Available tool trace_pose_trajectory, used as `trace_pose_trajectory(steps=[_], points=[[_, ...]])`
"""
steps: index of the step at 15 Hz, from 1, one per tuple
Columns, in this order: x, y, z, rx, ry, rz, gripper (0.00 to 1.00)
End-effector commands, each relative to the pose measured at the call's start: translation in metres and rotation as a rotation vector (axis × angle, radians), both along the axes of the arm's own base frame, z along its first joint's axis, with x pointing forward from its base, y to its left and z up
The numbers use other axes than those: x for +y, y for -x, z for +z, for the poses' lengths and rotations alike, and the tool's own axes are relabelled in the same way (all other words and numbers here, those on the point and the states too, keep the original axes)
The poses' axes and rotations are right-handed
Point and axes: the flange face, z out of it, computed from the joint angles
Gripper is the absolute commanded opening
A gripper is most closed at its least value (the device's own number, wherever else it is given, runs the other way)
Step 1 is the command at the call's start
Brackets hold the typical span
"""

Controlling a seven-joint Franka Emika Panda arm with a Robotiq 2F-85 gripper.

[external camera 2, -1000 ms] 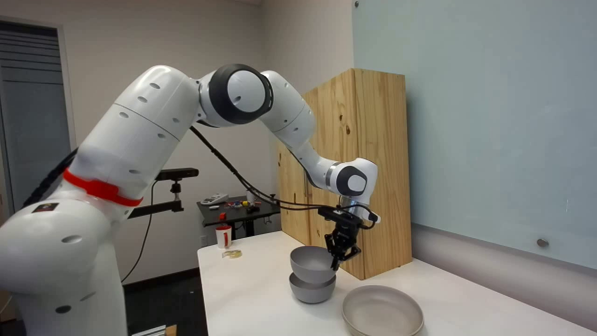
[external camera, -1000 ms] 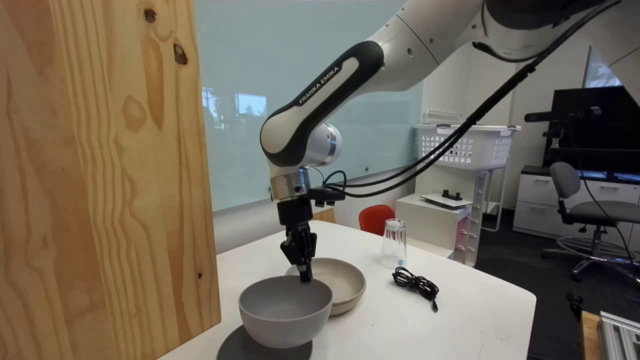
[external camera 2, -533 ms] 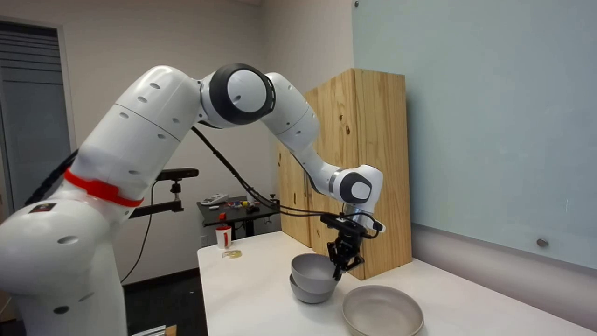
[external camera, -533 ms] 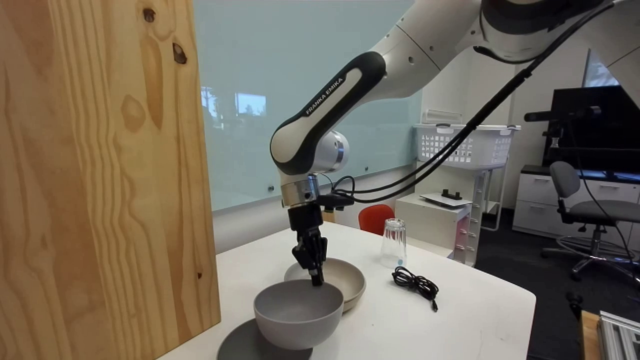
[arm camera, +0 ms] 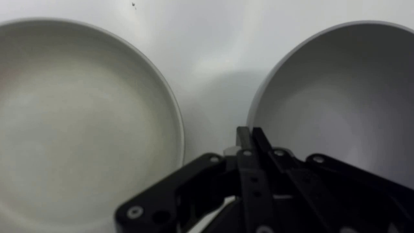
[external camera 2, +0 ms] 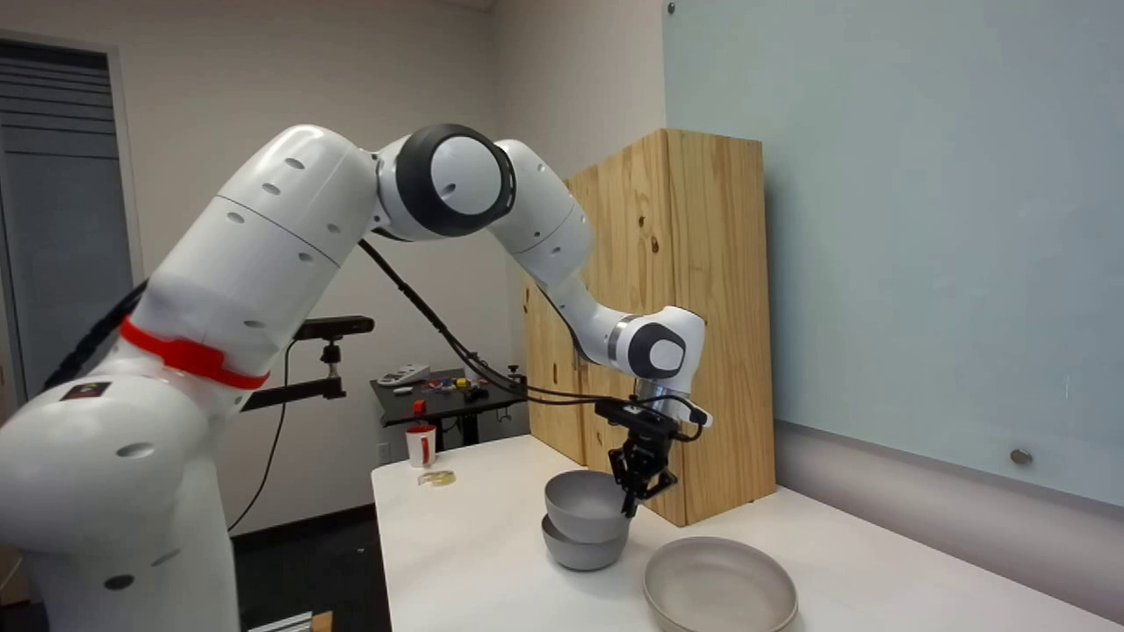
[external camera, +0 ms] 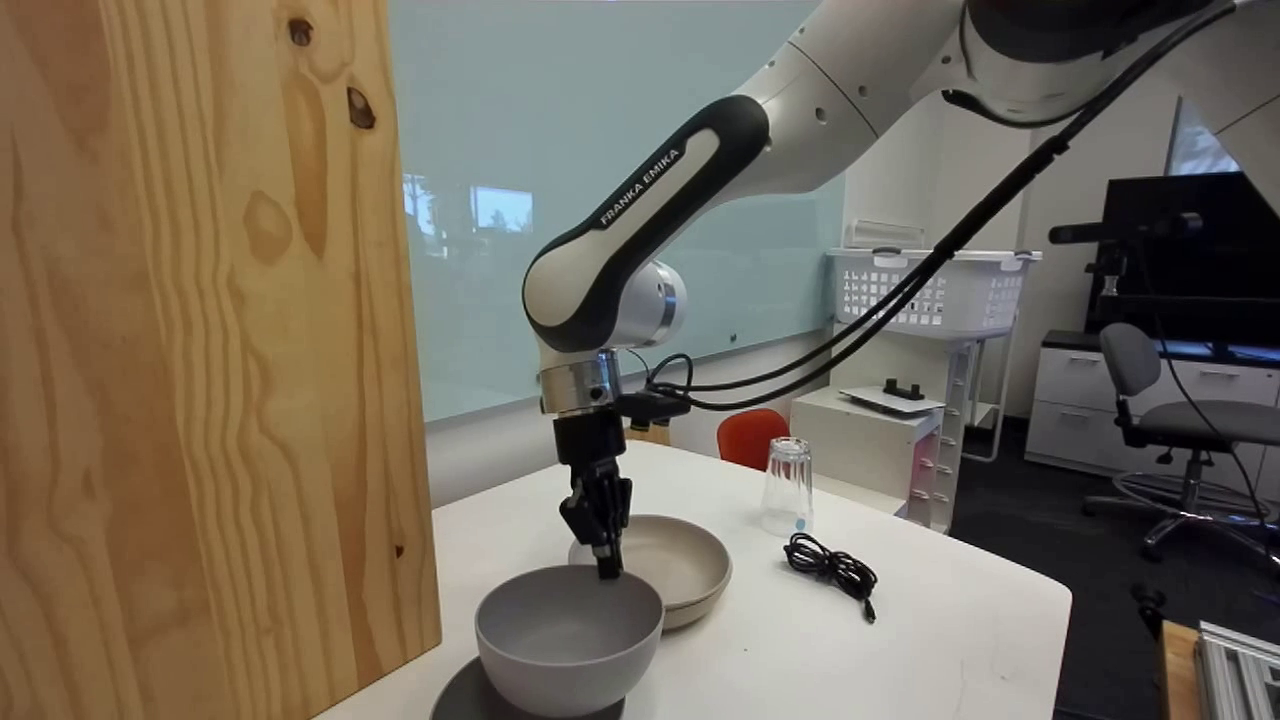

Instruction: Put the right bowl in the left bowl, then put the bowls on the plate

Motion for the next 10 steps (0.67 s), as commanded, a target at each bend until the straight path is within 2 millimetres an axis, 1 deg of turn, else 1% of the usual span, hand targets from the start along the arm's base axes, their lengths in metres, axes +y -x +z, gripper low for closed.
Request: trace_pose_trajectory(steps=[1,4,7,10], points=[[0.015,0.002,-0.007,-0.009,0.016,0.045,0.01],[0.022,0.006,-0.01,-0.012,0.026,0.072,0.01],[0.029,0.01,-0.017,-0.02,0.034,0.094,0.01],[0.041,0.008,-0.026,-0.073,0.023,0.096,0.01]])
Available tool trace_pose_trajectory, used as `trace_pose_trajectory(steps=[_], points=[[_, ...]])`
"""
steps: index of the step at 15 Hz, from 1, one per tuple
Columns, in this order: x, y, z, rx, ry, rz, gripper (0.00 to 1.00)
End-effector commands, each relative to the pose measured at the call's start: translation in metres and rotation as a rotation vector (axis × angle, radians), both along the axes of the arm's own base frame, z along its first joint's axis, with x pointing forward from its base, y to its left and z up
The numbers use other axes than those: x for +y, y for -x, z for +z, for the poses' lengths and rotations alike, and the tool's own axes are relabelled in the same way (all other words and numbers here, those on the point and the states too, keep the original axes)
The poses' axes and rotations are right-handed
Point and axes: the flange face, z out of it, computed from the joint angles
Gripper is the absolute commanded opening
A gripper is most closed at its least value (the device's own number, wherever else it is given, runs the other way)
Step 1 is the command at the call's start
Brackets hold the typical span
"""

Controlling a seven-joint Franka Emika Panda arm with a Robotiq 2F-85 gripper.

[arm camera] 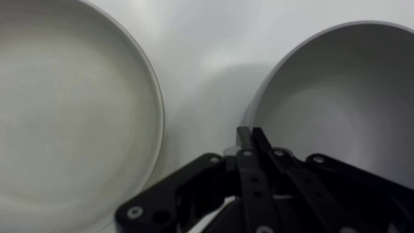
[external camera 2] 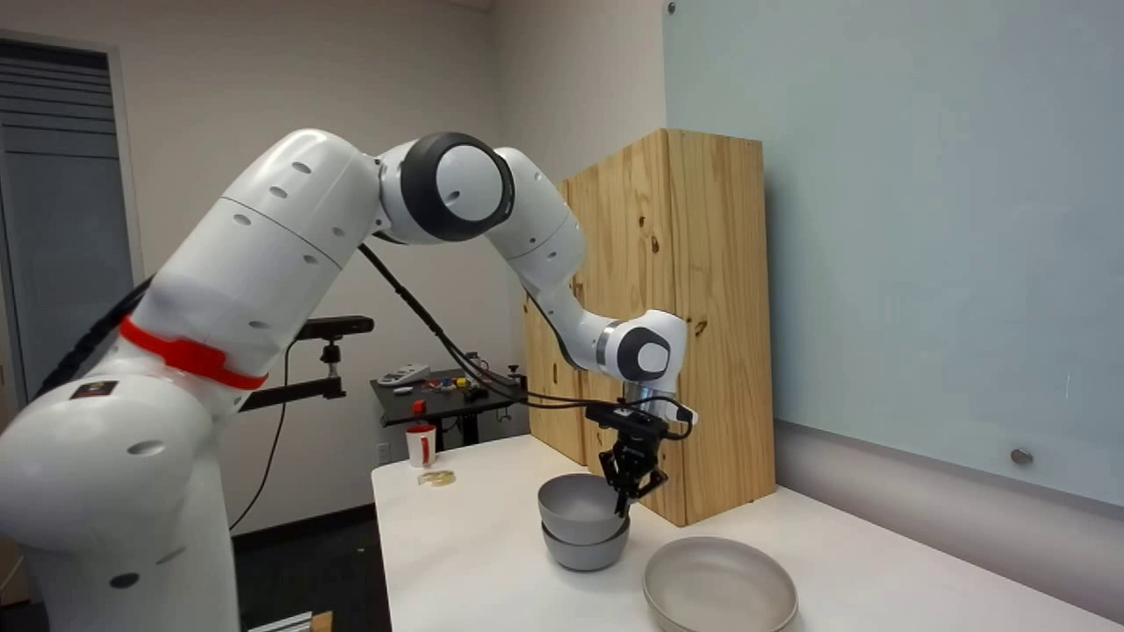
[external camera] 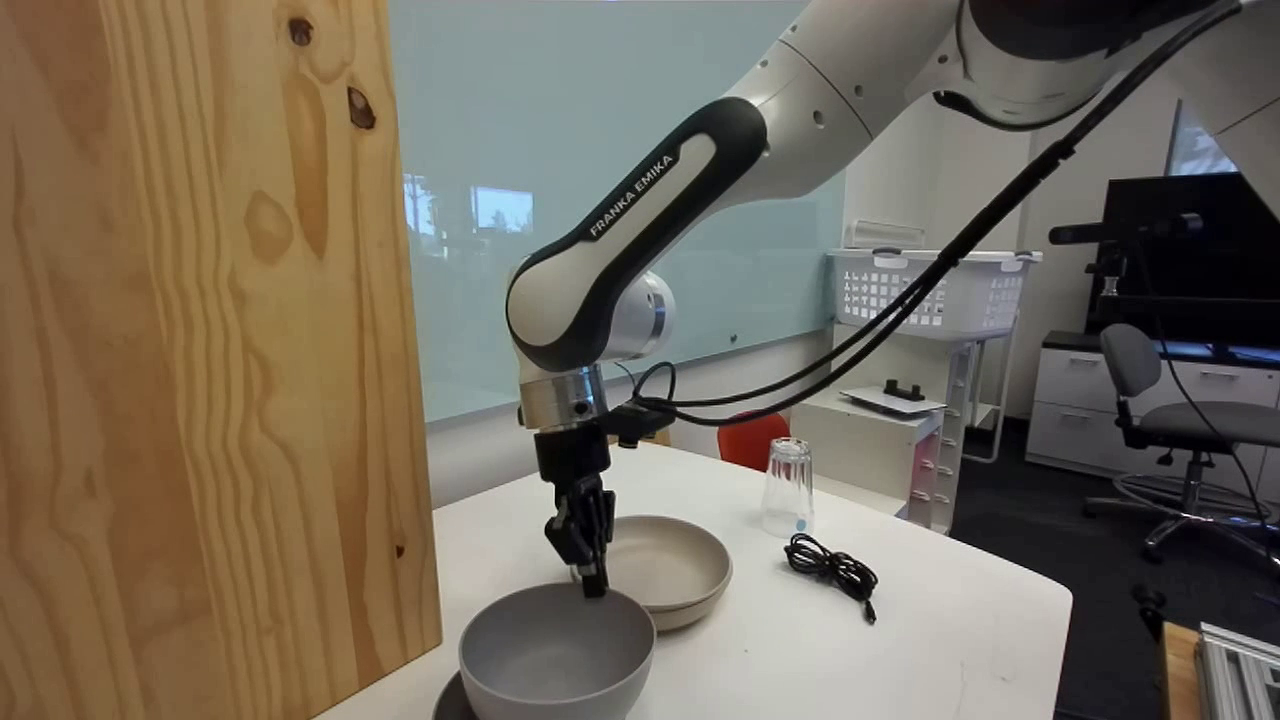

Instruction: Put the right bowl in the left bowl, then put the bowls on the plate

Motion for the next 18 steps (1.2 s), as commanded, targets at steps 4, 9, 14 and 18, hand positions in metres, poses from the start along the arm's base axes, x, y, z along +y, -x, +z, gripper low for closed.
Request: trace_pose_trajectory(steps=[4,9,14,18], points=[[0.029,0.004,-0.029,-0.073,-0.001,0.047,0.01],[0.037,0.007,-0.038,-0.089,0.024,0.079,0.43],[0.028,0.004,-0.035,-0.095,0.018,0.072,0.79],[0.017,0.003,-0.038,-0.07,-0.004,0.036,1.0]])
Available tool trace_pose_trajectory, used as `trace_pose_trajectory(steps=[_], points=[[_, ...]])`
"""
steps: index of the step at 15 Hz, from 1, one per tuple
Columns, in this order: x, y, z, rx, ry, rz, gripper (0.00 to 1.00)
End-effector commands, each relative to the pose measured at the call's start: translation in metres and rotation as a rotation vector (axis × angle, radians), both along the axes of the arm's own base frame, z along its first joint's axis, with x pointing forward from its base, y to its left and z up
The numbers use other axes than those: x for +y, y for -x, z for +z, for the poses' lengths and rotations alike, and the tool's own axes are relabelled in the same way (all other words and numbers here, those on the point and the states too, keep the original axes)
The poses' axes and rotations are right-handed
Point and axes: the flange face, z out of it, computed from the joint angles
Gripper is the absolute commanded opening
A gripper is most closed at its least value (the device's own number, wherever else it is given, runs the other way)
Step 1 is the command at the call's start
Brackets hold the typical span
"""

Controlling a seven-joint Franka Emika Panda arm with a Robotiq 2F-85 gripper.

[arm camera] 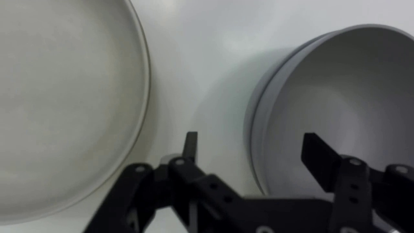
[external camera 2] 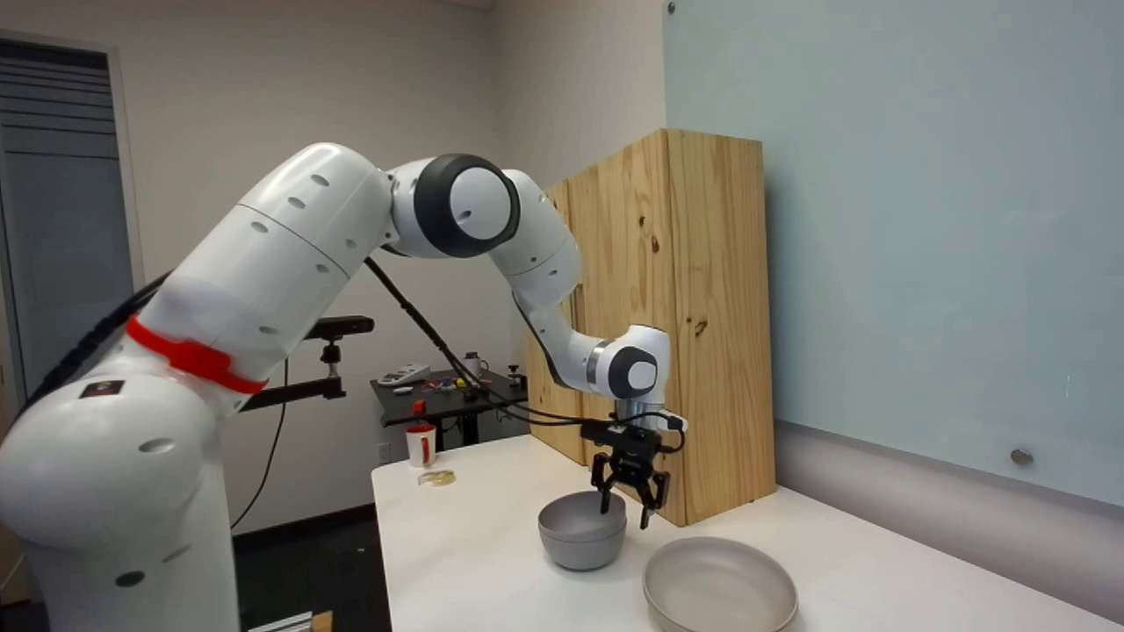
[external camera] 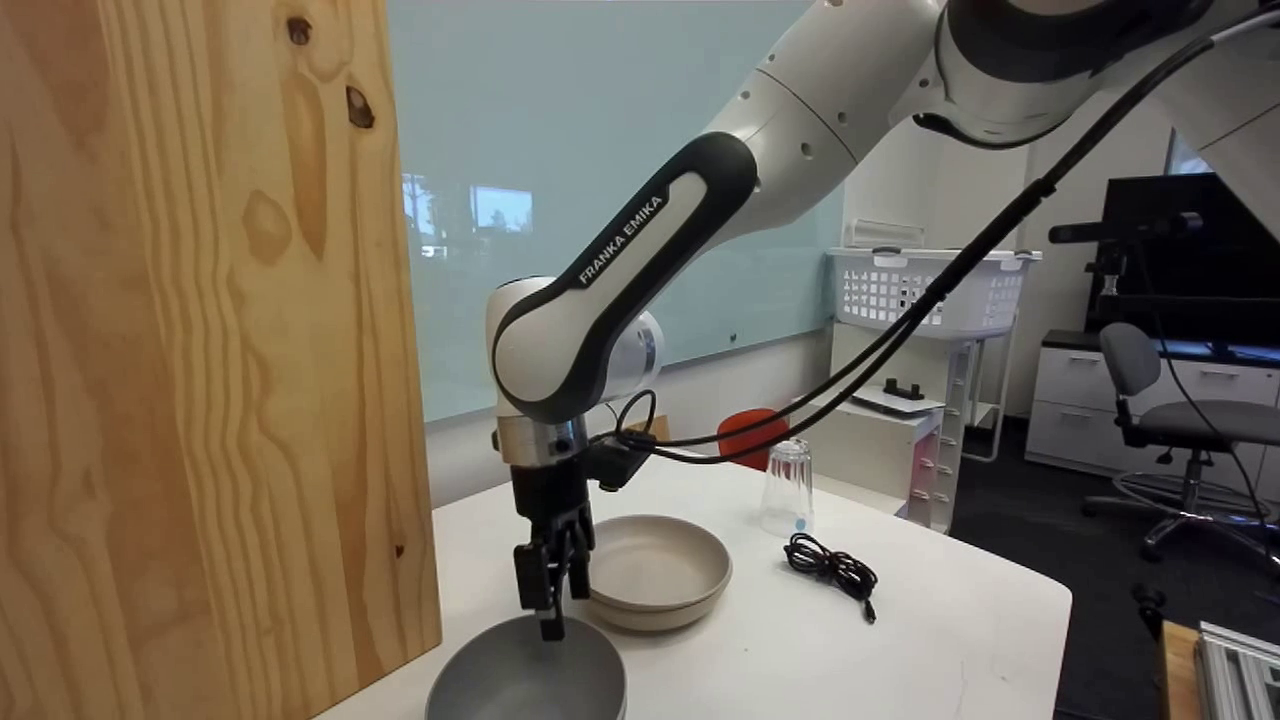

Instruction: Put the right bowl in the left bowl, then put the bowls on the plate

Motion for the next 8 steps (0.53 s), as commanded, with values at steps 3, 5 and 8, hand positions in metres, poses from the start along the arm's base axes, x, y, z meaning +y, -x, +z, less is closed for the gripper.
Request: trace_pose_trajectory(steps=[3,5,8], points=[[-0.021,0.001,-0.011,0.024,-0.024,-0.045,1.0],[-0.027,0.001,-0.015,0.028,-0.02,-0.056,1.0],[-0.031,0.003,-0.021,0.037,-0.016,-0.058,1.0]])
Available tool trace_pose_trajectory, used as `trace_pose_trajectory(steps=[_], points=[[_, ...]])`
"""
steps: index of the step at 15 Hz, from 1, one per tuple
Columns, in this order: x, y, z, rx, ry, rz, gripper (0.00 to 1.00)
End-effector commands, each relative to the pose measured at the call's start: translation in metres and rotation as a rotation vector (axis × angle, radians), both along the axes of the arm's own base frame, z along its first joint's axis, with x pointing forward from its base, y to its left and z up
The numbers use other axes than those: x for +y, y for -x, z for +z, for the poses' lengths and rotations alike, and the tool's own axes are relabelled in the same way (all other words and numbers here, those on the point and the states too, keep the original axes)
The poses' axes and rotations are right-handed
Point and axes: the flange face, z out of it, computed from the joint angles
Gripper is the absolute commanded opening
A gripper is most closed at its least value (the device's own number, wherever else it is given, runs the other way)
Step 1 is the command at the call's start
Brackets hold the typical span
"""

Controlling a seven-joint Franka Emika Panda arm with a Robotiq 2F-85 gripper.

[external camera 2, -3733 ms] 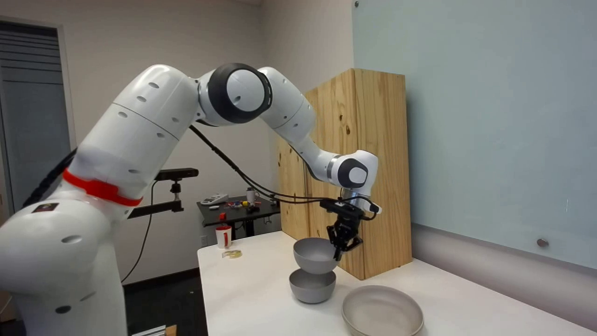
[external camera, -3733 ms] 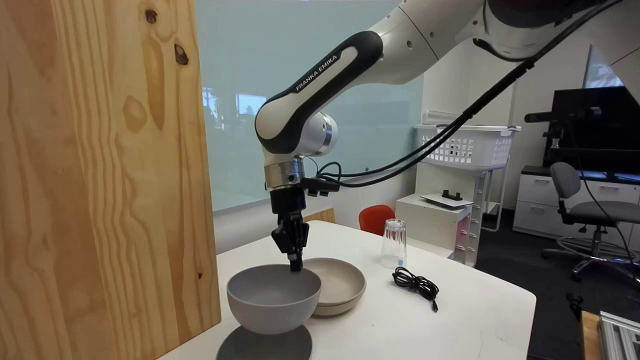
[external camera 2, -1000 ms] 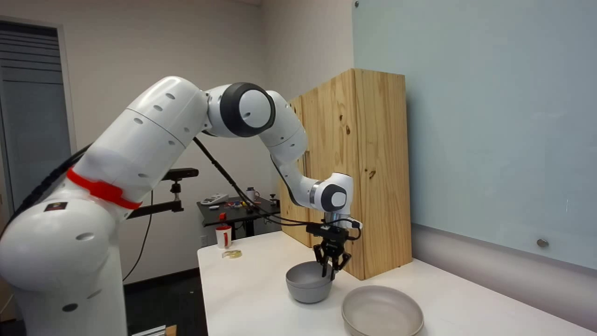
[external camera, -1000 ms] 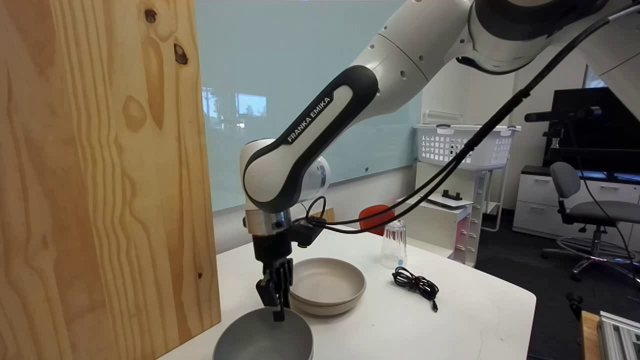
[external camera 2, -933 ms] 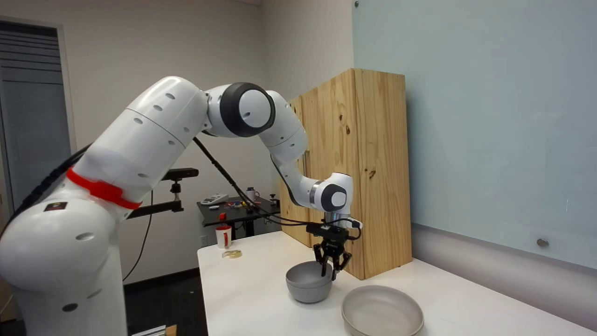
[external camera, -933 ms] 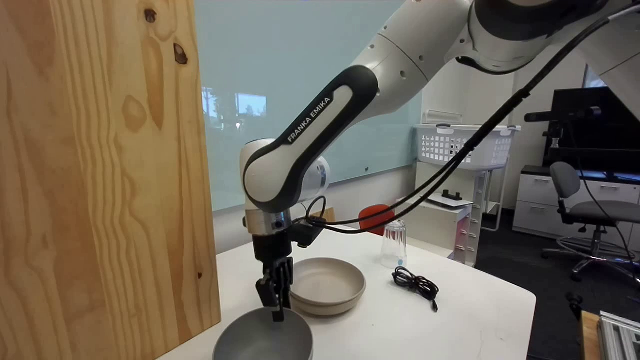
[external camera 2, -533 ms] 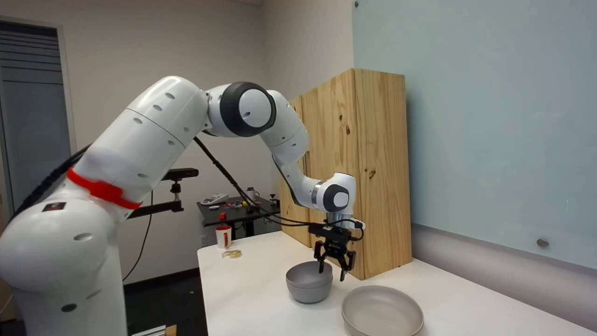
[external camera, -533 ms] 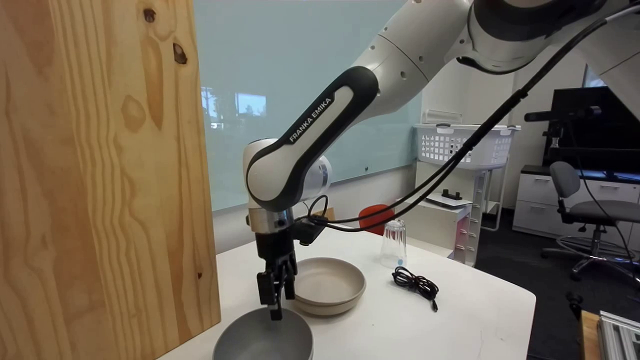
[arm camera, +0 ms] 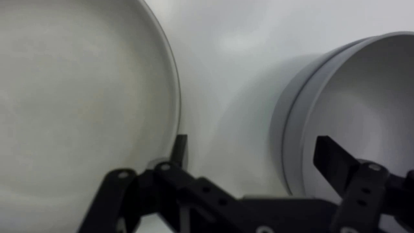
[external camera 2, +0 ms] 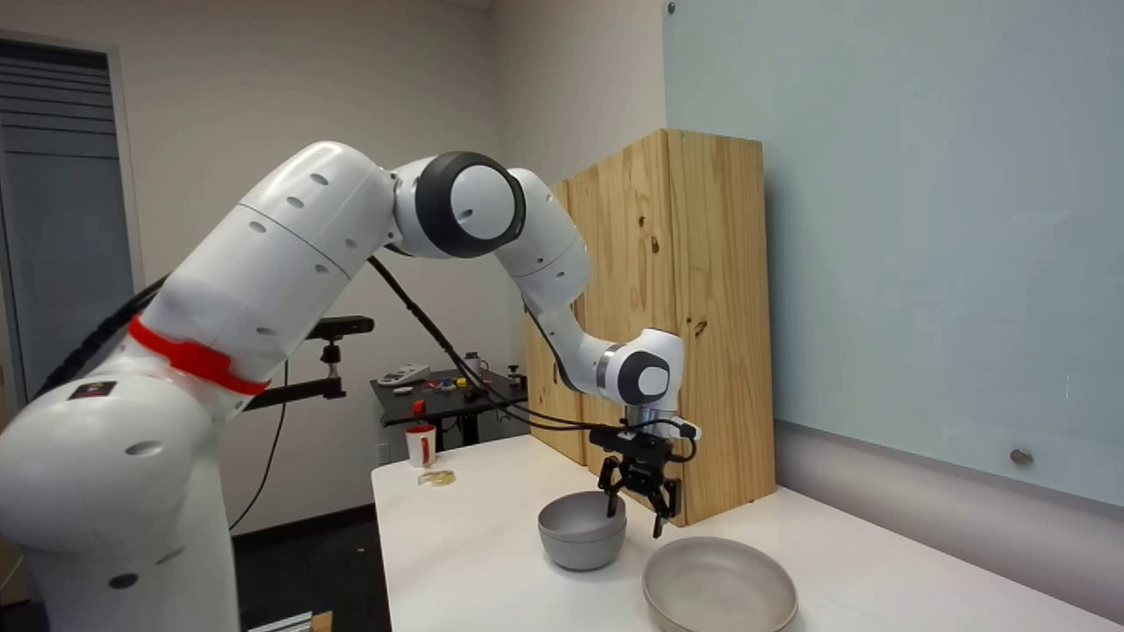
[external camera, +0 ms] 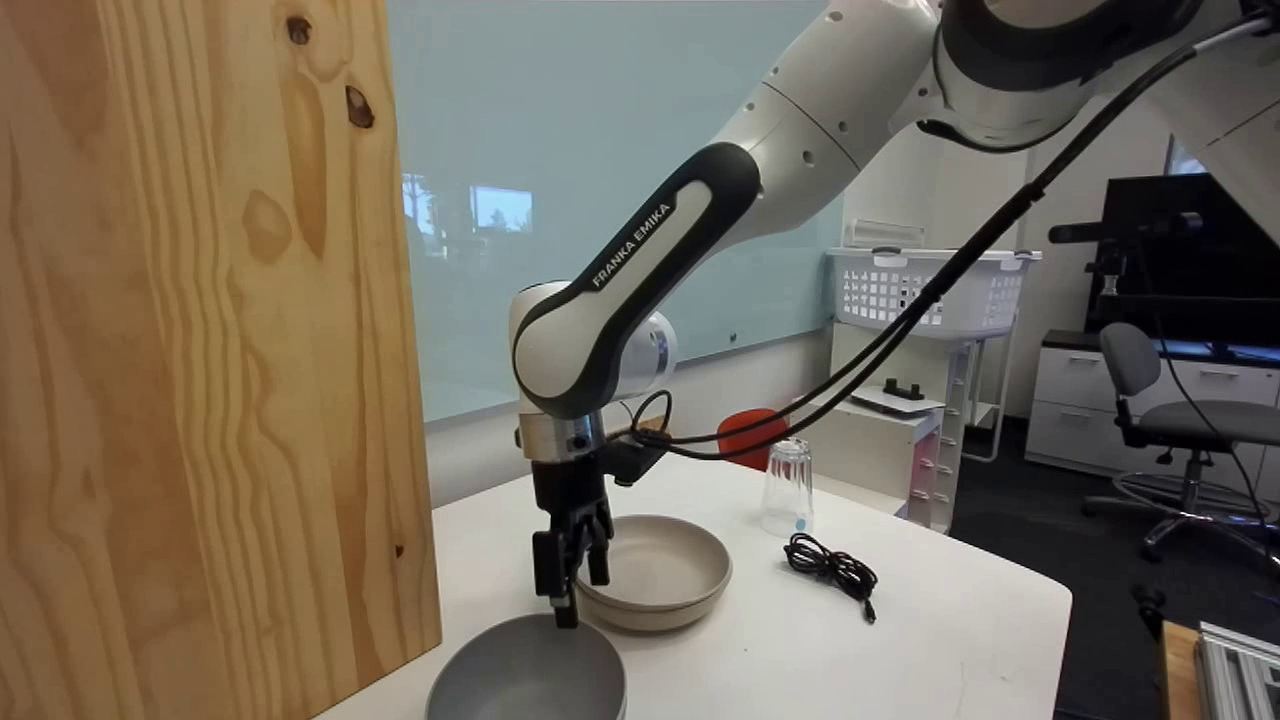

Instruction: Put the right bowl in the left bowl, then put the bowls on the plate

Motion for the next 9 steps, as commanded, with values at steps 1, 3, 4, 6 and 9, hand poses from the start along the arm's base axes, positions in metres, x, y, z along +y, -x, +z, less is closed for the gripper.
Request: trace_pose_trajectory(steps=[1,3,4,6,9], points=[[-0.003,0.007,-0.015,0.024,-0.012,-0.007,1.0],[-0.002,0.009,-0.016,0.025,-0.013,-0.001,1.0],[0.0,0.01,-0.016,0.024,-0.024,0.009,1.0],[0.006,0.012,-0.017,0.03,-0.052,0.016,1.0],[0.015,0.014,-0.018,0.037,-0.063,0.016,1.0]])
